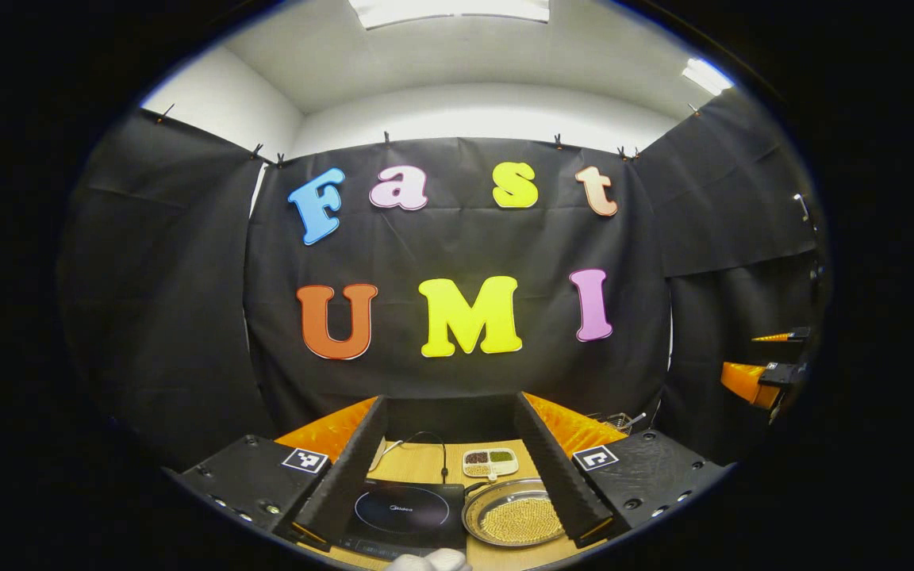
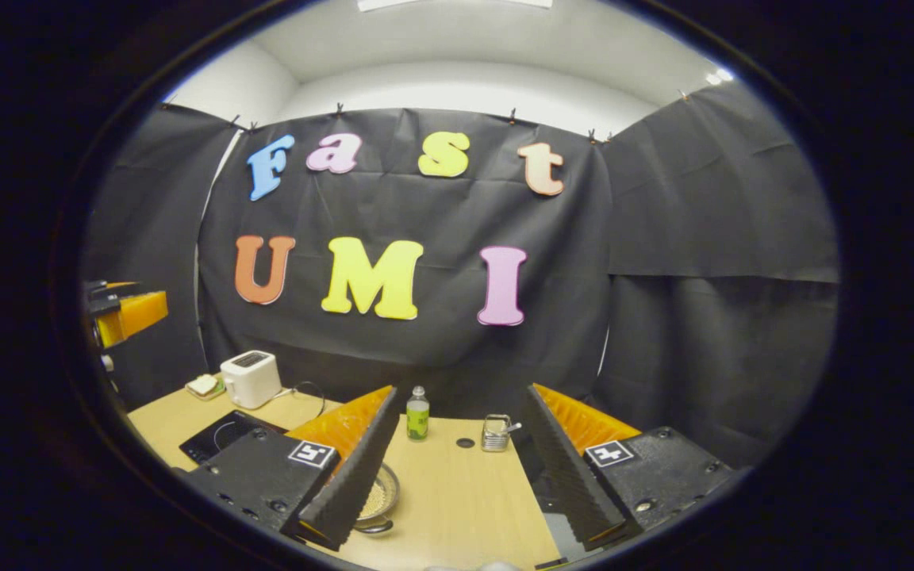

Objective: First push the handle of the pot to place it horizontally, then grasp the pot with both hands and set it on the induction cooktop.

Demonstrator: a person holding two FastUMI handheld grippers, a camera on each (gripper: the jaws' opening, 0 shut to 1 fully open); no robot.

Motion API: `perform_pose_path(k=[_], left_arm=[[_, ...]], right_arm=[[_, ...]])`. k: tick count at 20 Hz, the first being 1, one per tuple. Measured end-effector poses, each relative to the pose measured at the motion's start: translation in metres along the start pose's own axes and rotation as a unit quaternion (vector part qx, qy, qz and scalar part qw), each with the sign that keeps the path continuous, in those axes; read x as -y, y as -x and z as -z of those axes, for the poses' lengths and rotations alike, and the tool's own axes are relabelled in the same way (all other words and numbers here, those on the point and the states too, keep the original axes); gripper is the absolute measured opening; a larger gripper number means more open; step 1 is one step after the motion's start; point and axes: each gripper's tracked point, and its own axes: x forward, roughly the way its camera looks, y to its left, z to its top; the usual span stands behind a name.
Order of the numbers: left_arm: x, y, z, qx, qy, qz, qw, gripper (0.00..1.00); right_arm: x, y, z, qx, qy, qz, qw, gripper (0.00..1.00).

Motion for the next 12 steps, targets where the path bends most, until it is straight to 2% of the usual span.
perform_pose_path(k=[1,4,5,6,8,9,10,12], left_arm=[[-0.001,0.002,0.0,0.001,0.0,0.0,1.0,0.96],[-0.005,0.006,0.0,0.001,-0.001,-0.001,1.0,0.96],[-0.008,0.008,-0.001,0.002,-0.002,-0.005,1.0,0.96],[-0.009,0.01,-0.001,0.002,-0.001,-0.007,1.0,0.96],[-0.011,0.013,0.001,0.002,-0.001,-0.01,1.0,0.96],[-0.011,0.014,0.002,0.002,-0.001,-0.012,1.0,0.96],[-0.011,0.016,0.002,0.0,-0.001,-0.014,1.0,0.96],[-0.011,0.017,0.004,0.0,-0.002,-0.019,1.0,0.96]], right_arm=[[-0.003,0.004,0.0,0.002,0.008,0.0,1.0,0.95],[-0.011,0.002,0.011,-0.017,0.004,-0.011,1.0,0.39],[-0.015,0.004,0.014,-0.027,-0.006,-0.018,0.999,0.12],[-0.022,0.006,0.018,-0.039,-0.016,-0.035,0.999,0.04],[-0.028,0.005,0.031,-0.058,-0.029,-0.05,0.997,0.02],[-0.031,0.002,0.039,-0.068,-0.027,-0.057,0.996,0.04],[-0.035,0.001,0.048,-0.078,-0.023,-0.061,0.995,0.0],[-0.048,0.001,0.065,-0.095,-0.016,-0.08,0.992,0.0]])
